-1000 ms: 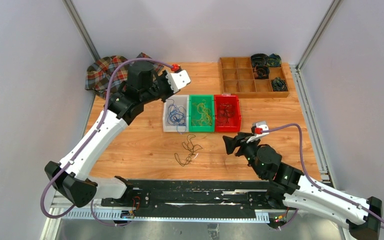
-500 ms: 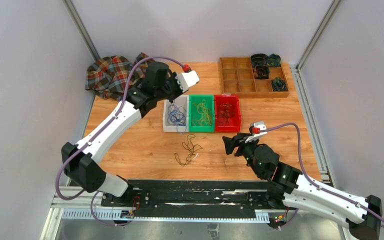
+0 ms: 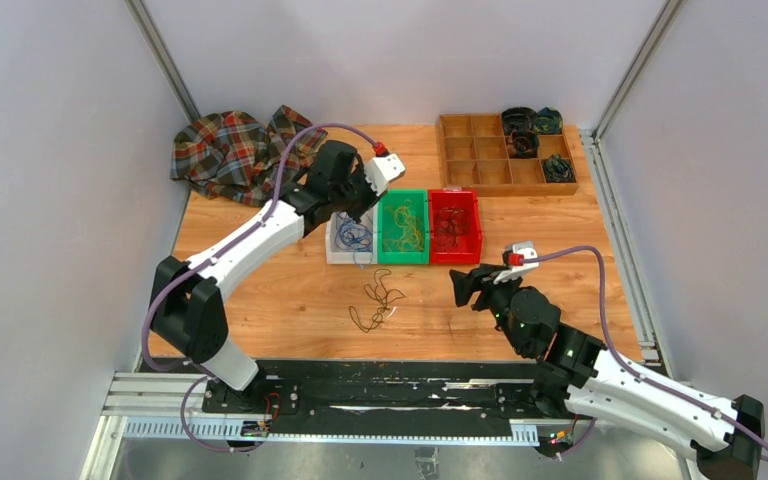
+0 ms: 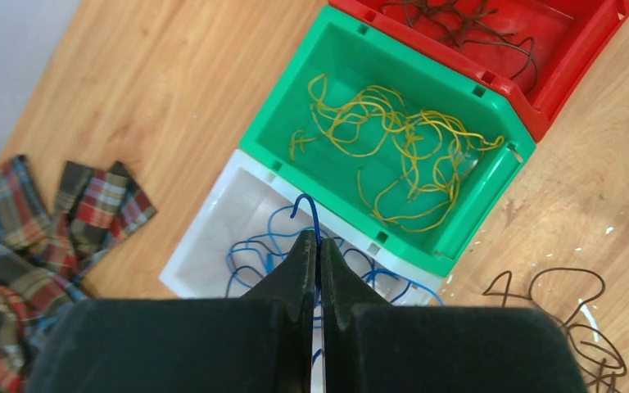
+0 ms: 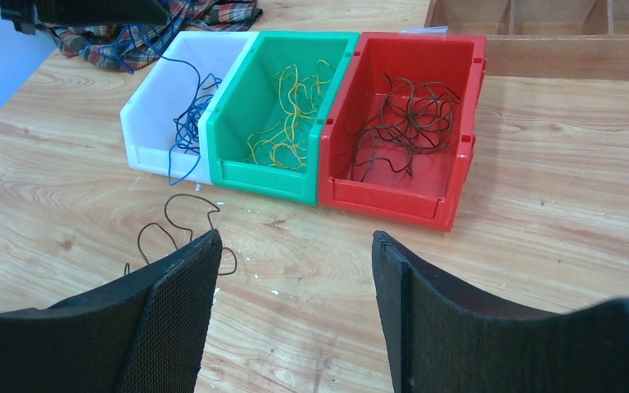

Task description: Untangle the cables

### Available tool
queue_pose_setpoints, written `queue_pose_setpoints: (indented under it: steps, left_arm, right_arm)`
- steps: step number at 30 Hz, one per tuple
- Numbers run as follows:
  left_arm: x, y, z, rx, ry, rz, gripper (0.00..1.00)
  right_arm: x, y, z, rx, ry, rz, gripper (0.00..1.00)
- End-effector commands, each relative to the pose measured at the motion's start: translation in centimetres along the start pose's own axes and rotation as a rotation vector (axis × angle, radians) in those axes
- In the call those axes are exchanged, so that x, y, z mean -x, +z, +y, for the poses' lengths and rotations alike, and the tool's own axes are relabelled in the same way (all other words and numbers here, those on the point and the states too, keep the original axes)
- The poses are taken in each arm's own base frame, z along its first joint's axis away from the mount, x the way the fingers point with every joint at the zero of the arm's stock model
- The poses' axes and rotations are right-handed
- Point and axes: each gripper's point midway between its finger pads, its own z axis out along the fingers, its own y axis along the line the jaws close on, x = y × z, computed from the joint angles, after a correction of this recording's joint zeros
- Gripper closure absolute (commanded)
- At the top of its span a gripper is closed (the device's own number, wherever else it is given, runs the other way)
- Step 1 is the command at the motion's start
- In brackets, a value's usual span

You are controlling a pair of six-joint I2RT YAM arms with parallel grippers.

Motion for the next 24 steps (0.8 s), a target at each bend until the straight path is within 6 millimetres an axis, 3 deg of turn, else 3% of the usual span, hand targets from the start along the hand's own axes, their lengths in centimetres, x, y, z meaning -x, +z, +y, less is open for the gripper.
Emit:
queue_pose_setpoints:
  steps: [1,9,15,24]
  left_arm:
    - [0.4,1.3,-1.1,-0.048,-0.069,-0.023,1.00]
    - [-2.5,2.9,0.6,-0.016,-0.139,-0.007,0.99]
    - [-5.3,5.4,1.8,0.047,-0.114,0.031,1.00]
    - [-7.9,7.8,3.4,0.173,-0.155,0.045,0.99]
  right_arm:
    - [0.8,0.1,-0.7,-0.032,0.003,-0.019,0.33]
    - [0.4,0.1,-1.2,-0.037,0.004,-0.014,0.33]
    - [0.1,0.2,-1.3,-0.038,0.001,-0.002,0.33]
    - [-0.1,0.3,-1.5,-0.037,-0.001,0.004,0.33]
